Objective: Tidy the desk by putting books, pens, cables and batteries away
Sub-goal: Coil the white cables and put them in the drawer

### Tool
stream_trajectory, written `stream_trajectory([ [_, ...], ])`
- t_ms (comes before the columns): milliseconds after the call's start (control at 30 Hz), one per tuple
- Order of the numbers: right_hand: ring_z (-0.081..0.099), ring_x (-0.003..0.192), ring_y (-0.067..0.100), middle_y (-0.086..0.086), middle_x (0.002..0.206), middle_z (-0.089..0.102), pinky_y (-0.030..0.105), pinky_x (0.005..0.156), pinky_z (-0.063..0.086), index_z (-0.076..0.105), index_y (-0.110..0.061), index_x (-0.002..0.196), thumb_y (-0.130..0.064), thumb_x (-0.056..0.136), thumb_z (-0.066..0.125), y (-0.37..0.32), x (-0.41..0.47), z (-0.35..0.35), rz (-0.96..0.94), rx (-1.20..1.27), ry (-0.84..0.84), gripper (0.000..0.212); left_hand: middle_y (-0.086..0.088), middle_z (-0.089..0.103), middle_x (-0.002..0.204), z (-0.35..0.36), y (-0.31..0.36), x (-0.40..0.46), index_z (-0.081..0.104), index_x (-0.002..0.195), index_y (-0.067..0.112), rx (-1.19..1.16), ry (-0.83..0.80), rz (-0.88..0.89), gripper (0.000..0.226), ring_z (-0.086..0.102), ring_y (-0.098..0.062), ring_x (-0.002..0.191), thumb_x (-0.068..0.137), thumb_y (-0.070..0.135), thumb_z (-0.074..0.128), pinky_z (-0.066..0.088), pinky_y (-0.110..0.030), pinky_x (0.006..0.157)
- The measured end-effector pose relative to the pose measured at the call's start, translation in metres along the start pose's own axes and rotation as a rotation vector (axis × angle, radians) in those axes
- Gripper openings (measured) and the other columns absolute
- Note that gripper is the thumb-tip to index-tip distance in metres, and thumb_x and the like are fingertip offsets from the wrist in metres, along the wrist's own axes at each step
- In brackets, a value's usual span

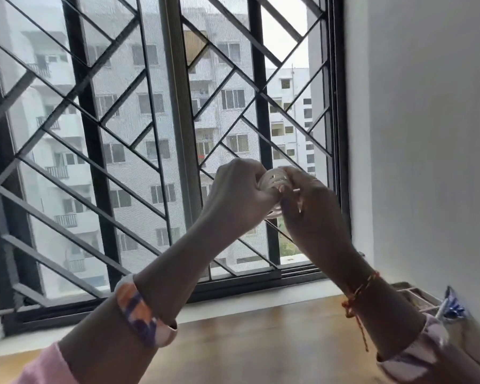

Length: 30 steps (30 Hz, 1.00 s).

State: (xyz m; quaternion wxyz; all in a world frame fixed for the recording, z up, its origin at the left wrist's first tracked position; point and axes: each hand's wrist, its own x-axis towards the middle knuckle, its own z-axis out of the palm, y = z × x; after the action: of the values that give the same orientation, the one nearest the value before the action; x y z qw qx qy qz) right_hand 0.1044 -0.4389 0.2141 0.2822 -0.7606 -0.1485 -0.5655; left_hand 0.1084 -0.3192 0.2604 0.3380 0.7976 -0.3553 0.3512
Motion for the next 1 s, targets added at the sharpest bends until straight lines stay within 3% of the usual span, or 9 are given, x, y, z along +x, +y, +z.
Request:
stream_trajectory([
  [133,0.050,0.067,0.015,0.010,0.082,0.065,0.021,0.058,0.031,0.061,-0.004,0.092,-0.016,0.087,0.040,-0.003,-0.005,0.006,0.046,0.001,0.054,0.025,0.011,0.041,0.039,0.007,-0.003,-0.004,0.049,0.046,0.022,0.020,0.079,-0.022,0.035,0.041,-0.001,0.037,0.074,0.023,0.071,0.032,-0.011,0.039],
  [300,0.061,0.080,0.020,0.007,0.089,0.067,0.030,0.067,0.044,0.063,-0.007,0.093,-0.027,0.088,0.039,-0.002,-0.010,0.007,0.139,0.059,0.026,0.032,0.011,0.049,0.044,0.002,-0.004,-0.003,0.055,0.051,0.024,0.077,0.078,0.044,0.028,0.043,0.001,0.042,0.072,0.031,0.072,0.036,-0.012,0.044],
  [400,0.058,0.068,0.019,0.002,0.073,0.062,0.028,0.059,0.043,0.065,-0.007,0.084,-0.036,0.090,0.041,0.004,-0.014,0.008,0.196,0.138,-0.064,0.038,0.015,0.053,0.049,0.002,-0.007,-0.005,0.060,0.058,0.026,0.050,0.006,0.052,0.021,0.048,0.003,0.043,0.071,0.030,0.075,0.036,-0.007,0.044],
  [467,0.060,0.063,0.029,0.010,0.066,0.063,0.042,0.054,0.050,0.063,-0.004,0.079,-0.044,0.086,0.042,0.003,-0.017,0.007,0.262,0.262,-0.071,0.046,0.016,0.054,0.051,0.005,-0.013,-0.003,0.065,0.065,0.023,-0.055,-0.042,0.011,0.013,0.048,0.005,0.044,0.069,0.026,0.077,0.033,-0.006,0.045],
  [533,0.063,0.075,0.042,0.024,0.076,0.066,0.057,0.060,0.052,0.064,-0.002,0.083,-0.038,0.088,0.051,0.001,-0.017,0.005,0.366,0.431,-0.071,0.039,0.008,0.062,0.064,0.008,-0.021,-0.001,0.067,0.075,0.020,-0.262,-0.114,-0.080,0.015,0.055,-0.001,0.056,0.068,0.024,0.079,0.040,-0.015,0.055],
  [633,0.069,0.083,0.028,0.016,0.088,0.070,0.046,0.074,0.057,0.064,-0.005,0.093,-0.014,0.090,0.057,-0.004,-0.014,0.000,0.500,0.639,-0.109,0.012,-0.007,0.068,0.080,0.009,-0.028,-0.001,0.066,0.080,0.017,-0.439,-0.143,-0.197,0.020,0.064,-0.021,0.069,0.066,0.020,0.080,0.048,-0.030,0.063],
  [733,0.070,0.085,0.021,0.012,0.090,0.071,0.036,0.070,0.059,0.064,-0.006,0.096,-0.010,0.087,0.060,-0.004,-0.012,-0.002,0.543,0.672,-0.137,0.010,-0.009,0.069,0.073,0.012,-0.028,-0.003,0.069,0.078,0.006,-0.508,-0.014,-0.203,0.024,0.064,-0.019,0.061,0.061,0.014,0.082,0.050,-0.029,0.059],
  [867,0.070,0.085,0.018,0.008,0.090,0.072,0.040,0.069,0.059,0.064,-0.006,0.099,-0.018,0.089,0.059,-0.003,-0.008,-0.003,0.575,0.652,-0.150,0.016,-0.007,0.071,0.069,0.026,-0.021,-0.003,0.071,0.077,0.006,-0.536,0.168,-0.168,0.024,0.064,-0.016,0.056,0.056,0.005,0.084,0.050,-0.028,0.055],
  [1000,0.071,0.082,0.016,0.004,0.092,0.072,0.044,0.069,0.056,0.063,-0.011,0.096,-0.018,0.093,0.053,-0.008,-0.013,-0.002,0.567,0.650,-0.172,0.013,-0.012,0.068,0.067,0.029,-0.021,-0.001,0.069,0.079,-0.004,-0.709,0.135,-0.236,0.024,0.061,-0.017,0.055,0.056,-0.009,0.076,0.048,-0.025,0.053],
])
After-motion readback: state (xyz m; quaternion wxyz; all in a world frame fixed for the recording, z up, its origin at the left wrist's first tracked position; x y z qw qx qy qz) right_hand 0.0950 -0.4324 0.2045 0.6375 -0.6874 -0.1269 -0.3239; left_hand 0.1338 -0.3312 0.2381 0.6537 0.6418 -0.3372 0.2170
